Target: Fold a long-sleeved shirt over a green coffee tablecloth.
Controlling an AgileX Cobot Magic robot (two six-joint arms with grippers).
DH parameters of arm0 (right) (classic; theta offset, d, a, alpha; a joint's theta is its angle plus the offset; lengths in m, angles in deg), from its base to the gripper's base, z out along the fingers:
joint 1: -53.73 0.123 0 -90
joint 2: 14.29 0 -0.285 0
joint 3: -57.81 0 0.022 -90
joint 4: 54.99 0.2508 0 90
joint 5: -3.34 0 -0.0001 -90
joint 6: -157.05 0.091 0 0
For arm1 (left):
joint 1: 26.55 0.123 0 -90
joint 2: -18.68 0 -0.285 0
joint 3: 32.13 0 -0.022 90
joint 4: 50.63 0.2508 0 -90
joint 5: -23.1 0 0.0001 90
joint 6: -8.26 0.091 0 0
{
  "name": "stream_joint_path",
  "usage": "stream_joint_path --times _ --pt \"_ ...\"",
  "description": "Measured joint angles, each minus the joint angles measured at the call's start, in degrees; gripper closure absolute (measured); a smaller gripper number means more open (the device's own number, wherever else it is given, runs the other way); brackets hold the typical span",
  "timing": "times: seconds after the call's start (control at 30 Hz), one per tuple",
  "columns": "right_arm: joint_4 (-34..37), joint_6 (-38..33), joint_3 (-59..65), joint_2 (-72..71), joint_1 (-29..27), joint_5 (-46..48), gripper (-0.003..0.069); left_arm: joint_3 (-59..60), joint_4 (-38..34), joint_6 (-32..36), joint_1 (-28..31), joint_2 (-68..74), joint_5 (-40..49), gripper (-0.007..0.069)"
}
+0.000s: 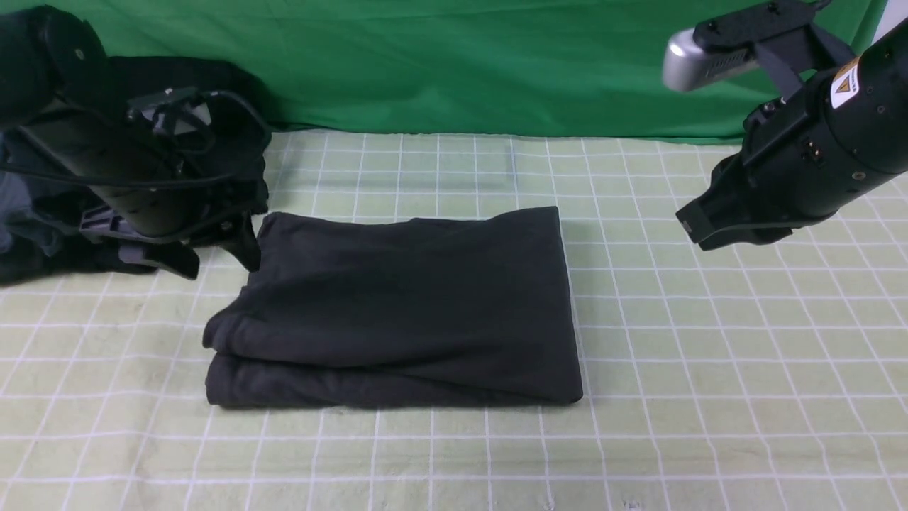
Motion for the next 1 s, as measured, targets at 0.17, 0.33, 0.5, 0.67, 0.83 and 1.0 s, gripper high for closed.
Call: stream_joint_path --times 0.17,0.33,0.5,0.67,0.83,1.0 --pt "0.0 0.0 0.0 0.0 0.0 -0.1 0.064 0.0 -3.8 2.2 0.0 3.7 -1.0 0.0204" --pt "0.0 0.0 0.0 0.0 0.0 -0.1 0.0639 0.0 -5.2 3.7 0.0 6.6 -2.2 0.034" --pt "0.0 0.0 0.0 0.0 0.0 -0.1 0.0638 0.0 -5.4 3.9 0.0 7.0 -5.4 0.0571" --pt "0.0 0.0 0.6 0.0 0.0 -0.2 0.0633 0.0 -6.3 4.0 0.0 5.7 -7.4 0.0615" --pt "0.0 0.0 2.2 0.0 0.0 -0.4 0.0629 0.0 -4.8 3.9 0.0 5.6 -9.6 0.0614" --pt "0.0 0.0 2.9 0.0 0.0 -0.4 0.0628 0.0 -4.7 3.9 0.0 5.6 -12.6 0.0614"
